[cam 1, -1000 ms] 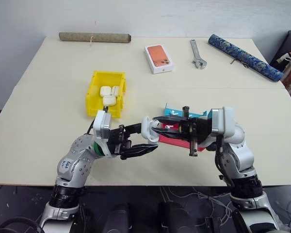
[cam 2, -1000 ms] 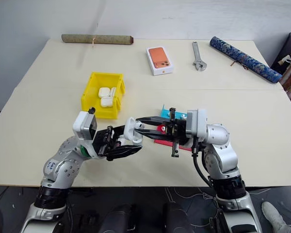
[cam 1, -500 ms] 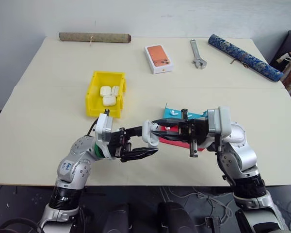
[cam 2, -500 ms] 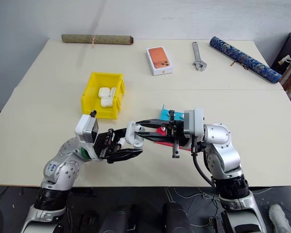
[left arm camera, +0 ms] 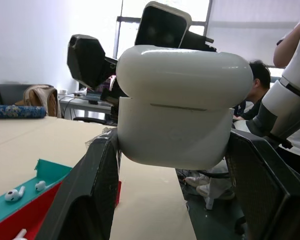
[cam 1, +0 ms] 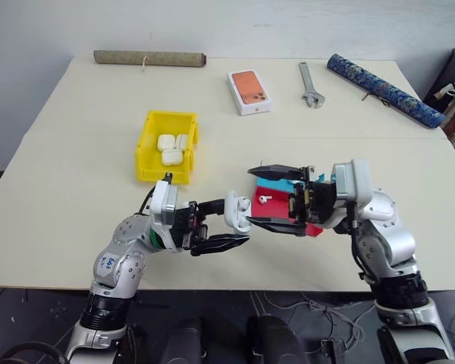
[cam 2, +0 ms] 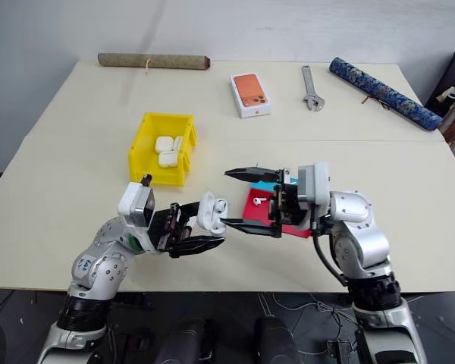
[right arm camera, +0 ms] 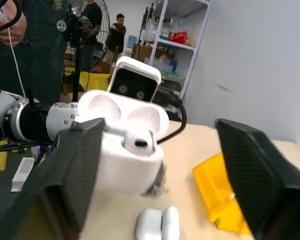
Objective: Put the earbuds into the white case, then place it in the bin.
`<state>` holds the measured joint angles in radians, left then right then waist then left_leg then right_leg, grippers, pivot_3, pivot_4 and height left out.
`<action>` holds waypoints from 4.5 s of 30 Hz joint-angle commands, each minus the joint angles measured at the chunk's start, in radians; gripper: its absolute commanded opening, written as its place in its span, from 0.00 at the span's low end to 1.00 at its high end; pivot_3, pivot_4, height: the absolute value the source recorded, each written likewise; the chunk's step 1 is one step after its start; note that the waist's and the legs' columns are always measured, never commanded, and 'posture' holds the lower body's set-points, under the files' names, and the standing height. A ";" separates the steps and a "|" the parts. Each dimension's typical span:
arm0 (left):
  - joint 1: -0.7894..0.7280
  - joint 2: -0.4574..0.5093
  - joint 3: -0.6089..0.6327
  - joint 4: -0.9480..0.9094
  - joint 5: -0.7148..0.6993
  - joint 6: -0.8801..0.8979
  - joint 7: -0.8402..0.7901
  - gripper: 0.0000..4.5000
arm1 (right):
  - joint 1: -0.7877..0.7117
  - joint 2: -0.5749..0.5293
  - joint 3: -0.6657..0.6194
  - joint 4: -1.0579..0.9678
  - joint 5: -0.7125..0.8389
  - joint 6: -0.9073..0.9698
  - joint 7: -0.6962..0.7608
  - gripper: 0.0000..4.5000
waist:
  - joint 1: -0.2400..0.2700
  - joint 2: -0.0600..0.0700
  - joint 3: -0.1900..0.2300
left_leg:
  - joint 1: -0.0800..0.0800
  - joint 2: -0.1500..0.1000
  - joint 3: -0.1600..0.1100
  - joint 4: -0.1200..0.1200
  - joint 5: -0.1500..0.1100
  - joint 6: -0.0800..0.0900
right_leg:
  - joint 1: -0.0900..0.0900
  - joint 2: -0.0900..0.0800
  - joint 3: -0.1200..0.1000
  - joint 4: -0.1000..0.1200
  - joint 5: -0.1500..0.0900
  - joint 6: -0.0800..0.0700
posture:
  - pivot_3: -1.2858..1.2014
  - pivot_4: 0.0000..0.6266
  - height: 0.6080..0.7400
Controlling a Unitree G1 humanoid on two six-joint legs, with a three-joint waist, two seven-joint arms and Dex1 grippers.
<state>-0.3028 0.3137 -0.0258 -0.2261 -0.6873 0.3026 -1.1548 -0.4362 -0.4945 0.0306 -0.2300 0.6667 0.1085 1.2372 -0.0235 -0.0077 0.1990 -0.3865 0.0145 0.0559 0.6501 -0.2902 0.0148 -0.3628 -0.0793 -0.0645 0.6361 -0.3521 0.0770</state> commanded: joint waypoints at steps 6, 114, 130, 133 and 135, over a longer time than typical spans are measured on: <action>0.092 0.055 0.051 -0.037 -0.006 -0.071 -0.014 0.61 | 0.227 -0.276 -0.313 -0.115 0.115 0.168 -0.029 1.00 | 0.021 0.000 0.000 | 0.000 0.000 -0.001 0.000 -0.001 0.001 | 0.002 0.000 -0.001 -0.005 0.000 0.000 | 0.52 0.24 1.00; 0.014 0.102 0.079 -0.015 -0.047 -0.046 0.092 0.61 | -0.544 -0.184 -0.134 0.612 -0.266 0.290 0.315 0.12 | 0.002 0.007 0.001 | -0.012 0.001 0.003 0.012 0.002 0.001 | -0.011 0.000 0.000 0.011 0.003 0.000 | 0.52 0.24 1.00; -0.111 -0.031 -0.005 0.104 0.041 -0.100 0.093 0.61 | -0.086 0.069 -0.196 -0.207 0.366 0.846 -0.295 0.12 | 0.005 0.006 0.001 | -0.014 0.000 0.001 0.012 0.002 0.002 | -0.013 -0.001 0.000 0.015 0.003 0.000 | 0.52 0.24 1.00; -0.115 -0.043 -0.007 0.110 0.051 -0.109 0.094 0.61 | -0.077 0.057 -0.170 -0.205 0.356 0.825 -0.298 0.12 | 0.005 0.006 0.001 | -0.014 0.000 0.001 0.012 0.002 0.002 | -0.013 -0.001 0.000 0.014 0.003 0.000 | 0.52 0.24 1.00; -0.112 -0.046 -0.007 0.108 0.055 -0.112 0.092 0.61 | -0.076 0.049 -0.156 -0.196 0.349 0.811 -0.298 0.12 | 0.004 0.006 0.001 | -0.014 0.000 0.001 0.012 0.002 0.002 | -0.013 0.000 0.000 0.012 0.003 0.000 | 0.52 0.24 1.00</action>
<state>-0.4065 0.2742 -0.0299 -0.1000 -0.6320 0.2080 -1.0619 -0.5144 -0.4342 -0.1302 -0.3994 1.0107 0.9392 0.9391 -0.0196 -0.0014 0.1996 -0.4002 0.0146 0.0571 0.6624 -0.2881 0.0171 -0.3757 -0.0796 -0.0643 0.6469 -0.3494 0.0770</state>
